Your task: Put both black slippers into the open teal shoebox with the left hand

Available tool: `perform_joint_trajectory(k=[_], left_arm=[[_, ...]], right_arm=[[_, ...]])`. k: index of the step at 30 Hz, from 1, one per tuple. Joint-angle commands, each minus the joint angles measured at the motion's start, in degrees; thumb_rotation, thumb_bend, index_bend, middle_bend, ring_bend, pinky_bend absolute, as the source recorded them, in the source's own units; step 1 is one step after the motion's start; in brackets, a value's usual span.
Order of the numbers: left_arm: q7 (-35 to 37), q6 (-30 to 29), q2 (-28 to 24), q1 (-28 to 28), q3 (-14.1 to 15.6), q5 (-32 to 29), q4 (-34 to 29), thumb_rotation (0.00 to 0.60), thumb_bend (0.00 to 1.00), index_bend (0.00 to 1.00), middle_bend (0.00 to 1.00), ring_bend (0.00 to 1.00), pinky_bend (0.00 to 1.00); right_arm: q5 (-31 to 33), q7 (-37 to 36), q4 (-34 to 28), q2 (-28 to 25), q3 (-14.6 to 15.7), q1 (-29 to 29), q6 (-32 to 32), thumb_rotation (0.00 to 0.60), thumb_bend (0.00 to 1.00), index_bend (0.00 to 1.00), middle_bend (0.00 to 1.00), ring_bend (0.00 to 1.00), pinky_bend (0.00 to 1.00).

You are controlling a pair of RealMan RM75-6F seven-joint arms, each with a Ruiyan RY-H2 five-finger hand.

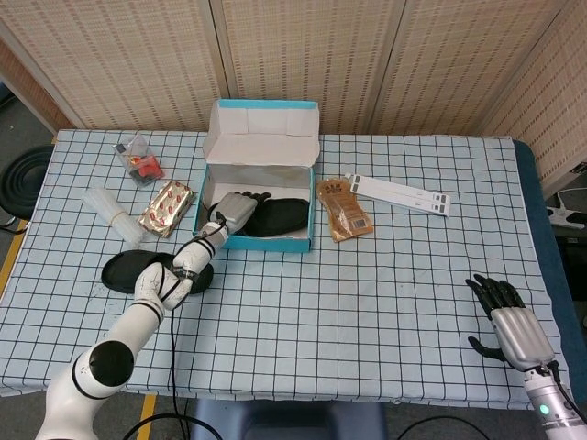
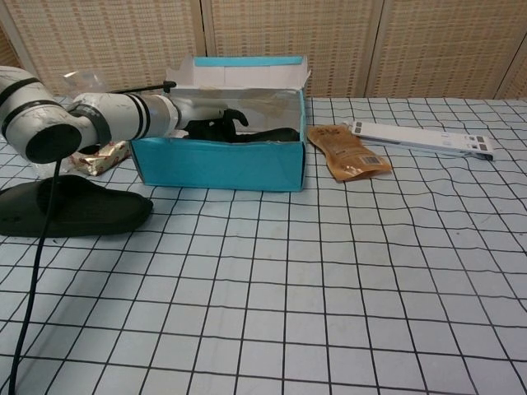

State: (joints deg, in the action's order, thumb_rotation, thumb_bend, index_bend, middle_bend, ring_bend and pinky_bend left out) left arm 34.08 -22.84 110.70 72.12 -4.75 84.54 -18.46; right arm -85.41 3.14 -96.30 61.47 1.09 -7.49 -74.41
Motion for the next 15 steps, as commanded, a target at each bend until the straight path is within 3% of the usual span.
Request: perform_joint_trajectory(k=[1, 3, 5, 8, 15], left_arm=[[-0.6, 0.7, -0.8, 0.1, 0.1, -0.1, -1.0, 0.600, 0.45, 0.01, 0.09, 0.07, 0.35], [-1.3, 0.3, -1.4, 0.0, -0.2, -0.4, -2.0, 0.600, 0.44, 0.00, 0.02, 0.02, 0.29], [-1.9, -5.4, -2.5, -1.0, -1.9, -1.4, -3.9, 0.600, 0.44, 0.00, 0.00, 0.00, 0.24], [-2.6, -10.9, -4.1, -2.6, -3.3, -2.3, -7.3, 0.600, 0.44, 0.00, 0.00, 0.00, 0.21], [-3.6, -15.4, -8.5, -4.4, -5.1, -3.5, -15.7, 0.600, 0.44, 0.00, 0.00, 0.00, 0.18]], right_arm=[[-0.1, -0.1, 0.0, -0.1, 0.0, 0.0, -0.1, 0.600, 0.15, 0.00, 0.00, 0.00, 0.00], [-0.4, -0.2, 0.0, -0.1, 0.1, 0.0, -0.1, 0.600, 0.15, 0.00, 0.00, 0.00, 0.00], [-0.8, -0.5, -0.2, -0.3, 0.2, 0.0, -0.2, 0.600, 0.15, 0.00, 0.00, 0.00, 0.00], [-1.1, -0.9, -0.1, -0.4, 0.3, 0.1, -0.4, 0.600, 0.15, 0.00, 0.00, 0.00, 0.00], [-1.6, -1.3, -0.3, -0.6, 0.5, 0.2, -0.9, 0.600, 0.15, 0.00, 0.00, 0.00, 0.00]])
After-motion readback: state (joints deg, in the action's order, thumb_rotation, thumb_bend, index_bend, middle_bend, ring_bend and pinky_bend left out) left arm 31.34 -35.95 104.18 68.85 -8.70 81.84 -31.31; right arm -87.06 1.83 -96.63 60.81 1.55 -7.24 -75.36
